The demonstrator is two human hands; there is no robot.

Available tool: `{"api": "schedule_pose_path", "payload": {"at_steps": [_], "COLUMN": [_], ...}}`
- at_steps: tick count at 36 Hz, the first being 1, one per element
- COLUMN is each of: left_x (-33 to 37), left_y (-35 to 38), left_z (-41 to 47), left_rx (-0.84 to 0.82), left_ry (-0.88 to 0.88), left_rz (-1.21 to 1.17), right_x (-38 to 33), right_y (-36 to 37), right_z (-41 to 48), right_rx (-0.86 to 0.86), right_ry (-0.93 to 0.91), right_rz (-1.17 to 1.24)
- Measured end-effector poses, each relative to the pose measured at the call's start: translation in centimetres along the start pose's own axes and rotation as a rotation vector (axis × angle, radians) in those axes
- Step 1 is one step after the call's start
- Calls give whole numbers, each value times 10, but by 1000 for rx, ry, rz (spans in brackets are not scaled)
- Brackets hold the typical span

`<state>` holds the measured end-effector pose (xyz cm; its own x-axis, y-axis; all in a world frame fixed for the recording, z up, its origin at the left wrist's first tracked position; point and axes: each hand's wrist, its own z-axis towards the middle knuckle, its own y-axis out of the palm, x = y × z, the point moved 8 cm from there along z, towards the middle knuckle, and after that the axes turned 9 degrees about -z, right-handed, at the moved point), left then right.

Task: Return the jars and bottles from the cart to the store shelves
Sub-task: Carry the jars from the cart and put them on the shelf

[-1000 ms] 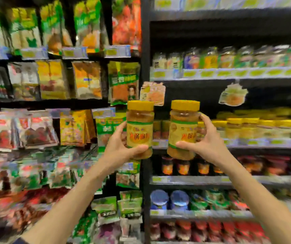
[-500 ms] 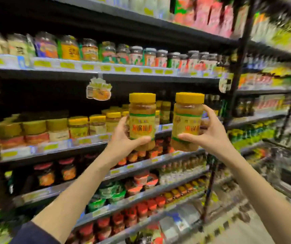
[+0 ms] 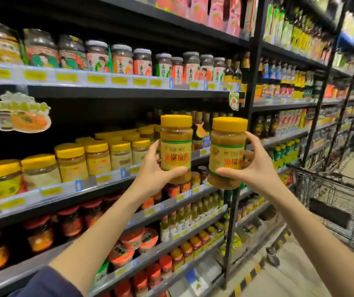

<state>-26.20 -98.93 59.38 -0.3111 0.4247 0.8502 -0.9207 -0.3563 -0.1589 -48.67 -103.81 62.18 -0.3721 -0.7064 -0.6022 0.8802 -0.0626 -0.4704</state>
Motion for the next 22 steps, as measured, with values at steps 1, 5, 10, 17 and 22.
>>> {"api": "schedule_pose_path", "payload": {"at_steps": [1,5,10,17,22], "left_x": [-5,-24,-45,-77,-105], "left_y": [2,8,10,5,5], "left_z": [10,50,101,152,177], "left_rx": [2,2,14,74,131], "left_ry": [1,9,6,-32,-75], "left_rz": [16,51,41,55,79], "right_x": [8,34,64,98,121], "right_y": [4,20,41,65,80], "right_z": [8,44,91,142,167], "right_rx": [-2,-14,-42,-26,-85], "right_ry": [0,3,-2,-17,-27], "right_rz": [0,2,29,74,109]}}
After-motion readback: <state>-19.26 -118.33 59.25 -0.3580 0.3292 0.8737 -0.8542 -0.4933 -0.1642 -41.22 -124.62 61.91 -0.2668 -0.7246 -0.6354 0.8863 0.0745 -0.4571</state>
